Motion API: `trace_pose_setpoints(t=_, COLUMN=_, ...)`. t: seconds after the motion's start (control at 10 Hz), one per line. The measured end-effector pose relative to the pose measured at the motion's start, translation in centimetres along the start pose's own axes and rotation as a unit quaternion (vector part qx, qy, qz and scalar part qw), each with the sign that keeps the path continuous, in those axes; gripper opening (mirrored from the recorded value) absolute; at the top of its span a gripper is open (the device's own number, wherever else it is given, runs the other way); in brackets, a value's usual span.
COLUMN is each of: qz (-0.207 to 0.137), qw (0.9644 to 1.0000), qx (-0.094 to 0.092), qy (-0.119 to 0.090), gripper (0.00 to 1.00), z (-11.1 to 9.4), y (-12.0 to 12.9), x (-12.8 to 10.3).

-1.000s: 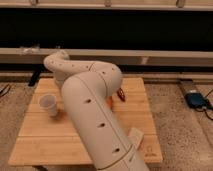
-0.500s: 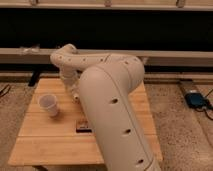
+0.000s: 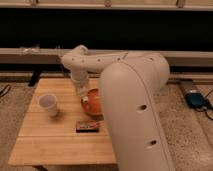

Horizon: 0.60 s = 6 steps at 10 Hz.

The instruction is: Place the bottle in the ceramic bowl

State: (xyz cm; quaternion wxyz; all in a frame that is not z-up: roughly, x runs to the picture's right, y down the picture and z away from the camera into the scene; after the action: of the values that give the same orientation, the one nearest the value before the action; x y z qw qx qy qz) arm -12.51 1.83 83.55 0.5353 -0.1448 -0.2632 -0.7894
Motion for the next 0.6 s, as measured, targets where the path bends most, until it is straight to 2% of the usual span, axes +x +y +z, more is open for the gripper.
trace_pose_setpoints(t=0.4, qz=0.04, qw=0.9985, qx=-0.003, qy=-0.036, gripper=0.46, z=0.6, y=2.6, x=-4.8)
trace_pose_setpoints(t=0.6, qz=0.061, qw=0.9967, qx=-0.002, qy=-0.054, gripper=0.62, z=1.4, y=3.5, x=-6.1)
